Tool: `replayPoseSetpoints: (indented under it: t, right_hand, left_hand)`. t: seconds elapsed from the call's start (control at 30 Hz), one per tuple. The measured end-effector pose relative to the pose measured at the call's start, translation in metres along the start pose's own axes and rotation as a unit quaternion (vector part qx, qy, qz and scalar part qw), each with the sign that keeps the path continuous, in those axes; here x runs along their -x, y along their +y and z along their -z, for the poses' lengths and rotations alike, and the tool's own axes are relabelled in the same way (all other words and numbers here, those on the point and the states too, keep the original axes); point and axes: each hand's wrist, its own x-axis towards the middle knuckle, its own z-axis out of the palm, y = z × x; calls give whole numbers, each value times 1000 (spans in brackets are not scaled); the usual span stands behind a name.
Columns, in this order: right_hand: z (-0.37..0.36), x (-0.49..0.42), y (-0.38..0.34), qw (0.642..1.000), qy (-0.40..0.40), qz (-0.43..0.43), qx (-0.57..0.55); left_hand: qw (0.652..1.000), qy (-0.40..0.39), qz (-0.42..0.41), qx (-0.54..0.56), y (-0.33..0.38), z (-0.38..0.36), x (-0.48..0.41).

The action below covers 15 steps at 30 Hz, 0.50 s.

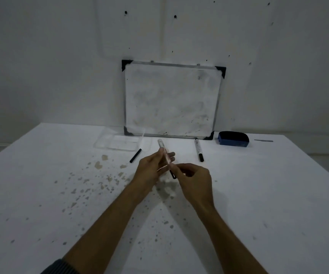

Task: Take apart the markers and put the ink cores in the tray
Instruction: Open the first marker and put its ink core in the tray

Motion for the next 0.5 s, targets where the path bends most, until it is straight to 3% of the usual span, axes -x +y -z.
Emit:
replayPoseSetpoints:
  t: [0.17, 0.3, 0.4, 0.5]
  right_hand:
    - [4, -2, 1, 999, -36, 10, -4]
    - [21, -24, 6, 998, -20, -38, -38]
    - [23, -36, 10, 995, -53, -49, -68]
    - [24, -39, 21, 990, -84, -60, -93]
  left_hand:
    - [1000, 28, 6, 11, 7, 3, 3]
    - [993, -32, 32, -111, 7, 12, 7]
    - [972, -52, -18, -229, -4, 22, 13]
    - [977, -61, -19, -204, -5, 28, 12]
